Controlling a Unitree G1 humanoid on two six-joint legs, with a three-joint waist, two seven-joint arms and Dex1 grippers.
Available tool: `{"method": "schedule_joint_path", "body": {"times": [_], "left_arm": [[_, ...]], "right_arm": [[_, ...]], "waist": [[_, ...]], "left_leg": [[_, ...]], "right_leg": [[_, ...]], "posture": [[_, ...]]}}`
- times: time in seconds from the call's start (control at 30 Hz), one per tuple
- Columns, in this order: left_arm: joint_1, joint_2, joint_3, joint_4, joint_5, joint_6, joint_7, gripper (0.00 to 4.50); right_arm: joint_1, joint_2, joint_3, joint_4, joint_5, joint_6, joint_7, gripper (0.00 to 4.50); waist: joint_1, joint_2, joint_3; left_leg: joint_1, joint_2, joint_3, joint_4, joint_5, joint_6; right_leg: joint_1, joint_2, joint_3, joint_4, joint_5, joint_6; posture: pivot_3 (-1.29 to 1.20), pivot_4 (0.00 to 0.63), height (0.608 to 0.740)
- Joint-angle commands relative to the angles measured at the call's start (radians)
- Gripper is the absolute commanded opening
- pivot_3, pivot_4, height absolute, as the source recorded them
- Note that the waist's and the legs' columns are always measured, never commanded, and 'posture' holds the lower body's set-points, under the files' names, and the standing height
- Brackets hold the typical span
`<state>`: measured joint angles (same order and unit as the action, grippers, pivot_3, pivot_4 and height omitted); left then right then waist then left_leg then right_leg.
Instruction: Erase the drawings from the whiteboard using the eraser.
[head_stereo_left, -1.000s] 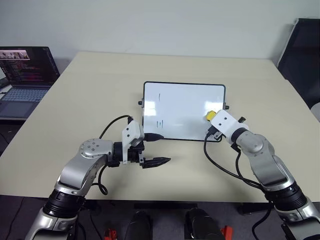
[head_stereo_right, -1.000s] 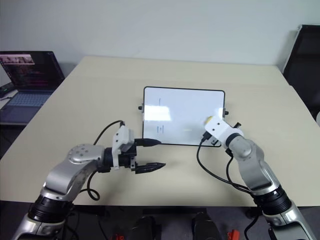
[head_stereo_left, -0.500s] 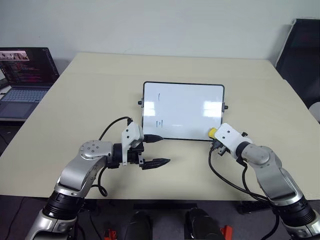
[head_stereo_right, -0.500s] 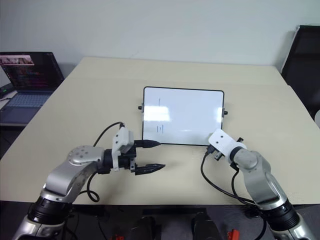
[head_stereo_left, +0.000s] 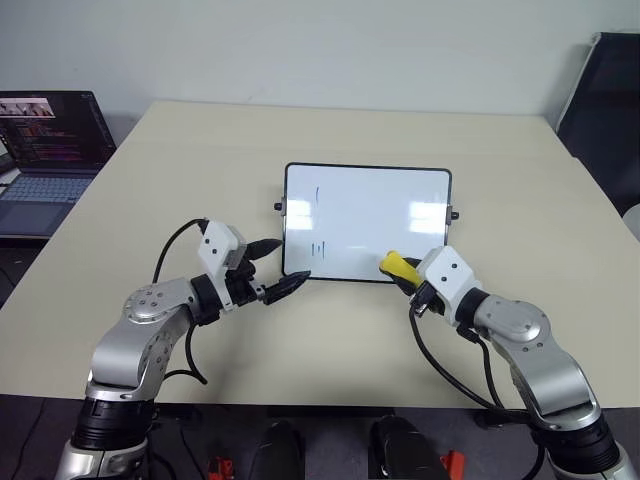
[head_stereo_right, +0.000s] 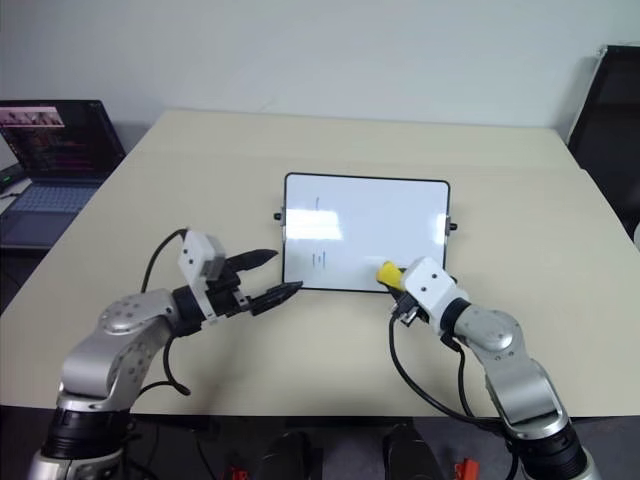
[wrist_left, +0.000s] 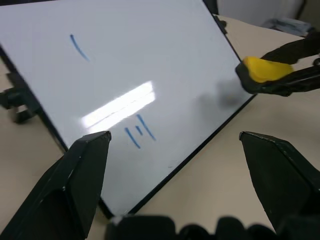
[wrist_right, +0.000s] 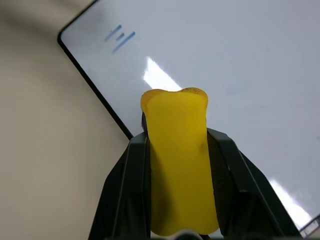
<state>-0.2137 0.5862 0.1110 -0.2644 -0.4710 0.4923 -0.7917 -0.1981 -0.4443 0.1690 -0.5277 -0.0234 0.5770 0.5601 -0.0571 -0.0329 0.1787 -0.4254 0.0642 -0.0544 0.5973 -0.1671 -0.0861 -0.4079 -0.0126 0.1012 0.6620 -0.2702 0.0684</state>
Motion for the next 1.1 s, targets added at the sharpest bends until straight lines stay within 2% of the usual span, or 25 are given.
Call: {"method": "schedule_joint_path", "body": {"times": [0.03,0.27,0.5,0.77,0.93,1.1], "left_arm": [[0.027,0.008,0.063,-0.064,-0.016,0.0,0.044,4.5],[0.057,0.009,0.104,-0.133,-0.024,0.053,0.132,4.5],[-0.008,0.018,0.107,-0.162,-0.021,0.106,0.197,4.5],[-0.085,0.023,0.07,-0.15,-0.008,0.145,0.201,4.5],[-0.11,0.033,0.06,-0.106,0.006,0.132,0.176,4.5],[-0.119,0.032,0.048,-0.053,0.027,0.098,0.16,4.5]], "right_arm": [[-0.046,0.033,-0.051,0.012,0.042,-0.047,-0.024,1.17],[-0.073,0.034,-0.077,0.1,0.097,-0.106,0.005,1.17],[-0.108,0.042,-0.073,0.157,0.111,-0.147,0.004,1.17],[-0.148,0.04,-0.03,0.178,0.076,-0.15,-0.005,1.17],[-0.306,0.068,0.037,0.258,0.024,-0.11,-0.025,1.17],[-0.504,0.123,0.107,0.434,-0.021,-0.098,-0.014,1.17]], "waist": [[-0.001,0.0,0.0],[0.003,0.0,0.0],[0.001,0.0,0.0],[0.001,0.0,0.0],[-0.007,0.0,0.0],[-0.005,0.0,0.0]], "left_leg": [[0.0,0.0,0.0,0.0,0.0,0.0],[0.0,0.0,0.0,0.001,0.0,0.0],[0.0,0.0,0.0,0.001,0.0,0.0],[0.0,0.0,0.0,0.001,0.0,0.0],[0.001,0.0,0.0,0.002,0.0,0.0],[0.001,0.0,-0.001,0.001,0.0,0.0]], "right_leg": [[0.0,0.0,0.0,0.0,0.0,0.0],[0.001,0.0,0.0,0.0,0.001,-0.001],[0.001,0.0,0.0,0.0,0.001,-0.001],[0.001,0.0,0.0,0.0,0.001,0.0],[0.001,0.0,0.0,0.001,0.001,-0.001],[0.001,0.001,0.0,0.001,0.002,0.001]], "posture": [[0.0,0.15,0.74],[0.0,0.15,0.74],[0.0,0.15,0.74],[0.0,0.15,0.74],[0.0,0.15,0.74],[0.0,0.15,0.74]]}}
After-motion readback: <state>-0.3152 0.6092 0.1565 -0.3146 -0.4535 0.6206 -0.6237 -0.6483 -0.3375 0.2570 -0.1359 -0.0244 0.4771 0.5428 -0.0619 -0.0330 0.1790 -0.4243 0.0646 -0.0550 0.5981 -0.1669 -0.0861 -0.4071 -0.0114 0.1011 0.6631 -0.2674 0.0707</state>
